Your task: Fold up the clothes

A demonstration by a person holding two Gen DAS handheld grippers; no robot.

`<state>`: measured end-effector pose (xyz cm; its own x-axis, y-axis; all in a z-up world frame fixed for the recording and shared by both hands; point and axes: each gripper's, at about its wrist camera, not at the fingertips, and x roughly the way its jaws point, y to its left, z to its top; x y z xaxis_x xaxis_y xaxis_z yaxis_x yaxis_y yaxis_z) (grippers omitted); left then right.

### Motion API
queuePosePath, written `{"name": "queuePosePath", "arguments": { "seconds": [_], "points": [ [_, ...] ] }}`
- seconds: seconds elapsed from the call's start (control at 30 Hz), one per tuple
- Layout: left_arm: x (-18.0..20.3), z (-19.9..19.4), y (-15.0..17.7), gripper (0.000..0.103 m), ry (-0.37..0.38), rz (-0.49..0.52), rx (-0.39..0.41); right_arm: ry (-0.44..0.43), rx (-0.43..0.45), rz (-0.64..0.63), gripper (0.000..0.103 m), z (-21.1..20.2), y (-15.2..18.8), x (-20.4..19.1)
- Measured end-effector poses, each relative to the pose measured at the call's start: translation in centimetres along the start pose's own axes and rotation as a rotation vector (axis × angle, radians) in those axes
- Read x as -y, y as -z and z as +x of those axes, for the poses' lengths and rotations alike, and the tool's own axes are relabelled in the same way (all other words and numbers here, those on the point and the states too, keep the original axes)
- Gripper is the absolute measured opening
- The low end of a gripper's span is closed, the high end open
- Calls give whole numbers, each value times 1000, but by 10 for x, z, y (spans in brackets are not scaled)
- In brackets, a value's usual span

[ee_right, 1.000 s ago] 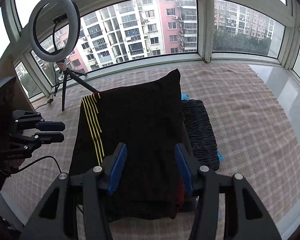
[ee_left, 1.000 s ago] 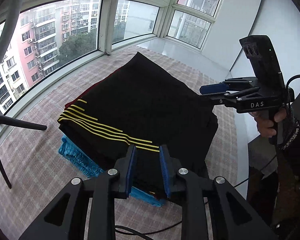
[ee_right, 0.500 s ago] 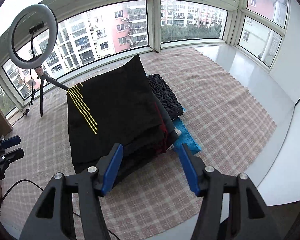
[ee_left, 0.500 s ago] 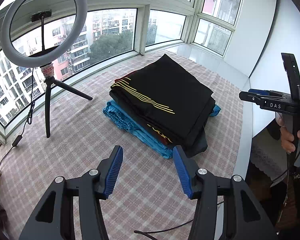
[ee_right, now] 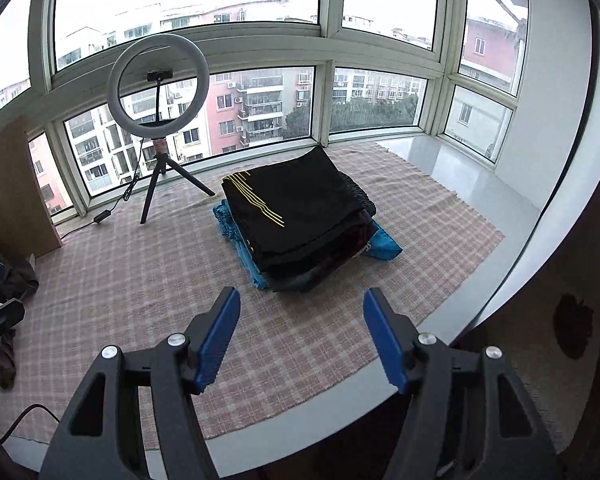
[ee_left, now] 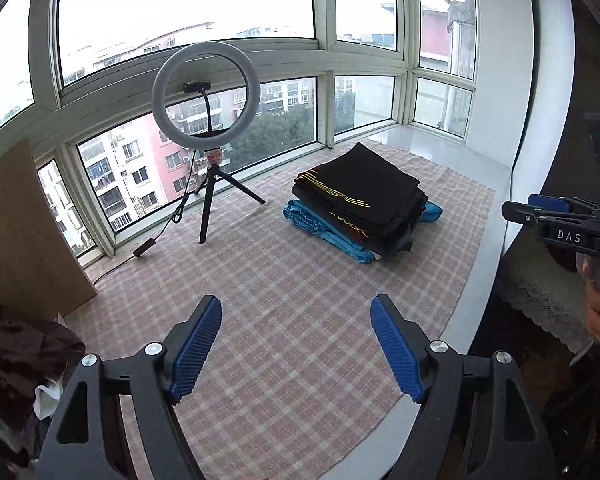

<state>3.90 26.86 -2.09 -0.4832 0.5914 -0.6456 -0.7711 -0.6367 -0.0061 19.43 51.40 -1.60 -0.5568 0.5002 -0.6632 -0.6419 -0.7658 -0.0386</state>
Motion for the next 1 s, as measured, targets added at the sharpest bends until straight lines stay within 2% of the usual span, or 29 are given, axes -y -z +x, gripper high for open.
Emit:
{"name": "queuePosePath", "arguments": {
  "seconds": [0.13, 0.27, 0.5, 0.7, 1.0],
  "points": [
    [-15, -27, 28, 76, 6, -63, -19, 4, 17, 23, 65, -46, 28, -17],
    [-22, -51, 52, 76, -3, -58, -38, 13, 24, 19, 67, -81, 54, -30],
    [-31, -85, 82, 76, -5, -57, -50, 18, 13, 46, 67, -111, 87, -42],
    [-32, -105, 90, 76, -2, -55, -21, 32, 9, 32, 67, -126, 100, -50],
    [-33, -122, 89, 77, -16, -55, 20, 31, 56, 18, 67, -146, 99, -58]
  ]
}}
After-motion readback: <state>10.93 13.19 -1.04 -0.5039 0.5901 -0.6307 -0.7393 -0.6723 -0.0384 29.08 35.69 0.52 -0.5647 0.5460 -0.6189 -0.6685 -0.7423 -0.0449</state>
